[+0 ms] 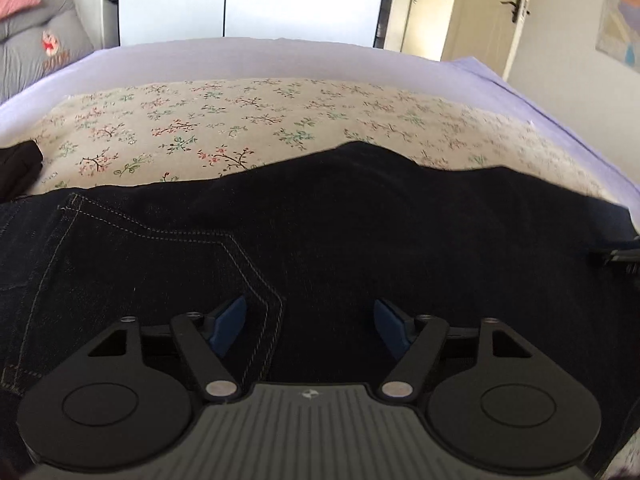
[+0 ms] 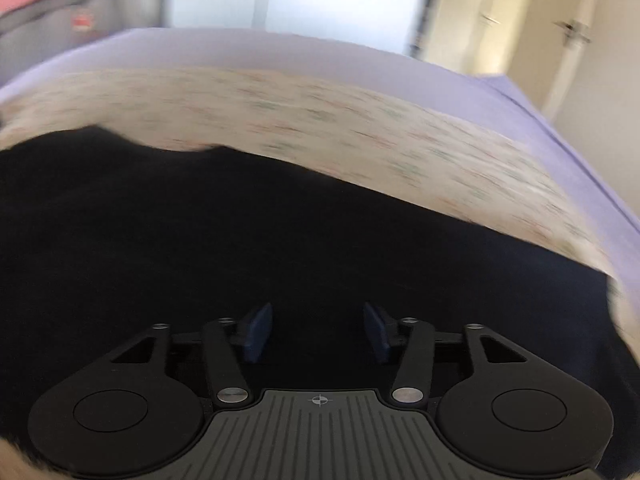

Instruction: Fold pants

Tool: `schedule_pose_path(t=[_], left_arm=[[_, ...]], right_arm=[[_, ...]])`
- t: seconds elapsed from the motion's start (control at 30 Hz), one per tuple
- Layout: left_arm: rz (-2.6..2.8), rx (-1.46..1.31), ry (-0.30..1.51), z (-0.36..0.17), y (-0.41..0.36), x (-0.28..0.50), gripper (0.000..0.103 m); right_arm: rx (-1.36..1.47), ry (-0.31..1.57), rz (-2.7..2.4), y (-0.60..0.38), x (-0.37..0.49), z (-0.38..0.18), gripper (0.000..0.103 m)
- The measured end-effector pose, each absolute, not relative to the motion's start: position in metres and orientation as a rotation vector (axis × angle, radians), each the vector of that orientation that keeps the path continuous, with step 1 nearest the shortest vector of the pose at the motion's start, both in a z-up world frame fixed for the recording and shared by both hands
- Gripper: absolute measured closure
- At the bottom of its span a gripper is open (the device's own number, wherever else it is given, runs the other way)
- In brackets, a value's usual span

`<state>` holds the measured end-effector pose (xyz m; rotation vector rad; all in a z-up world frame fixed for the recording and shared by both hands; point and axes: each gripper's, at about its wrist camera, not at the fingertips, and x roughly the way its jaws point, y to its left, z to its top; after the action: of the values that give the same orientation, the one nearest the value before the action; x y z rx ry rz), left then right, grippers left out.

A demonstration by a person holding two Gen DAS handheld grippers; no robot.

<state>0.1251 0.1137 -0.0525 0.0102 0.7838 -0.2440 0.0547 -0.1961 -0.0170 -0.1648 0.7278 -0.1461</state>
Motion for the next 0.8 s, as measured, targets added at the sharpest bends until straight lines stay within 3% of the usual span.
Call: schedule_pose_path(t=[0.3, 0.53, 0.67, 0.8], left_arm=[[-0.431, -0.027, 0.795, -0.041, 0.095, 0.081, 0.000], [-0.538, 0.189, 0.910, -0.055, 0.065, 0.055, 0.000], [-0.587, 0.031, 0.939, -0.045, 0.074, 0.059, 0.000], [-0.591, -0.012, 0.838, -0.030, 0.069, 0.056, 0.000]], right_arm=[[-0.024, 0.763, -0.187, -0.247, -0.027, 0.000, 0.048], [0.074, 0.848, -0.208, -0.266, -0.080, -0.022, 0.041], [0.154, 0.848, -0.225, -0.282, -0.106, -0.009, 0.039], [0.235, 0.835, -0.224, -0.297, -0.125, 0.003, 0.024]])
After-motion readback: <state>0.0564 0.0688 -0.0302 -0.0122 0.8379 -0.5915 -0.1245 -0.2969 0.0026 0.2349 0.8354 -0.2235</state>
